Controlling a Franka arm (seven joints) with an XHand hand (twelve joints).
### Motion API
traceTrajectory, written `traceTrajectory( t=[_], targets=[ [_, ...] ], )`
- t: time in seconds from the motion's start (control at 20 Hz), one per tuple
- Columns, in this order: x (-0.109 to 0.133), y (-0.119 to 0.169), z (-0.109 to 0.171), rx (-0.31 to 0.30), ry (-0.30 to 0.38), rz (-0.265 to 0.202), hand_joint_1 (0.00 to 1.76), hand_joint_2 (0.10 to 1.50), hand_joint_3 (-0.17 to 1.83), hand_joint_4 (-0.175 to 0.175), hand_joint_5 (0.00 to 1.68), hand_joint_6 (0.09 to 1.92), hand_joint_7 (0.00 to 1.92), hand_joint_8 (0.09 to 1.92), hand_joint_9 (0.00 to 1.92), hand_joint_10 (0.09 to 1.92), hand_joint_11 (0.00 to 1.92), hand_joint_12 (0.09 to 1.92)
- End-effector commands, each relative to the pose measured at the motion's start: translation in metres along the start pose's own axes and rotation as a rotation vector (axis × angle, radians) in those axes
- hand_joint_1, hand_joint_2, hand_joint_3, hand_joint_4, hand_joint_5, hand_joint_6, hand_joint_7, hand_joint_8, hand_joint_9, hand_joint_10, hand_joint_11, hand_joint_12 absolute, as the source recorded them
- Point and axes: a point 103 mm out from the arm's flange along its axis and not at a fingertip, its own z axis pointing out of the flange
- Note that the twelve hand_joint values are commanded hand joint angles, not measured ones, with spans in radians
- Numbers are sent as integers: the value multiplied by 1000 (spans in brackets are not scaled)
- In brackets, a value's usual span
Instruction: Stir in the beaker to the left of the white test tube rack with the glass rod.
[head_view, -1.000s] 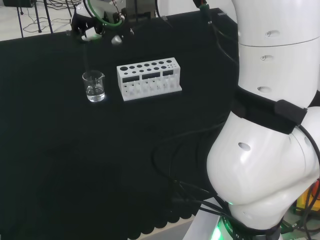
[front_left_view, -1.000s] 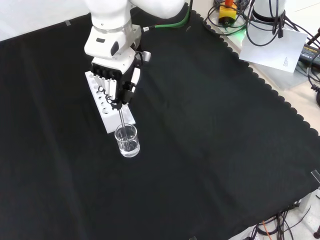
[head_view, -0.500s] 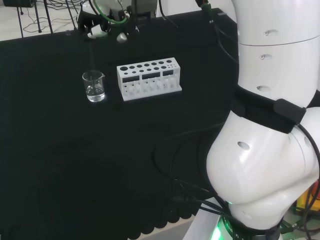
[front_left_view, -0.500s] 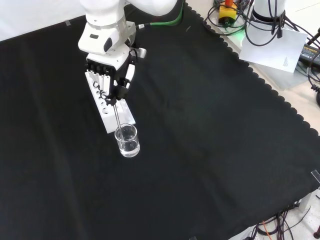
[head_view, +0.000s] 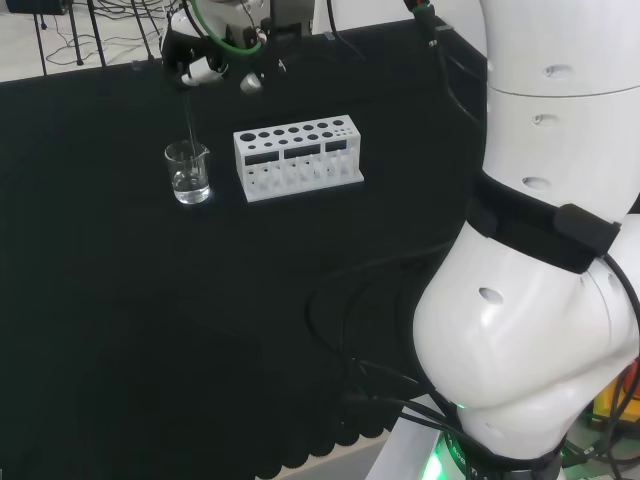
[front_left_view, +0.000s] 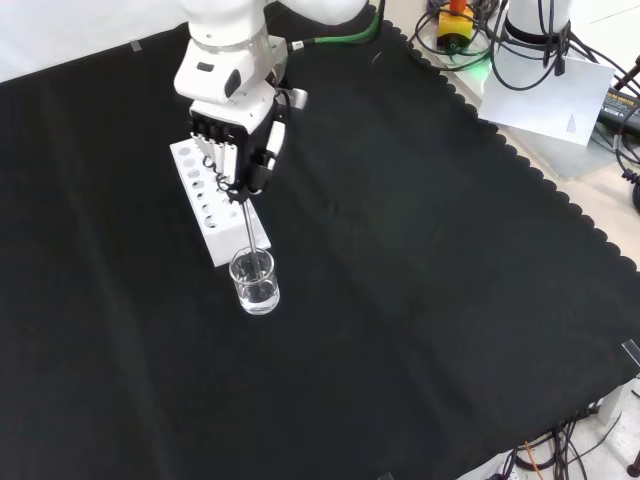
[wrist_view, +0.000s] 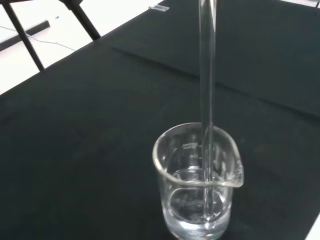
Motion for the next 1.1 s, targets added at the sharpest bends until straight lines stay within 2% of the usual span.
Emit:
traceTrajectory(
  t=[0.05,0.65,1.1],
  targets=[
    [16,6,1,7,-4,-27,1289,1077,1,-175,1026,627,1120,1082,1645,708,1763,344],
    [-2,27,7,-1,9,-23,1289,1077,1,-175,1026,628,1120,1082,1644,707,1763,344],
    [-17,16,2,-1,1,11,1289,1077,1,-175,1026,628,1121,1082,1644,706,1763,345]
  ],
)
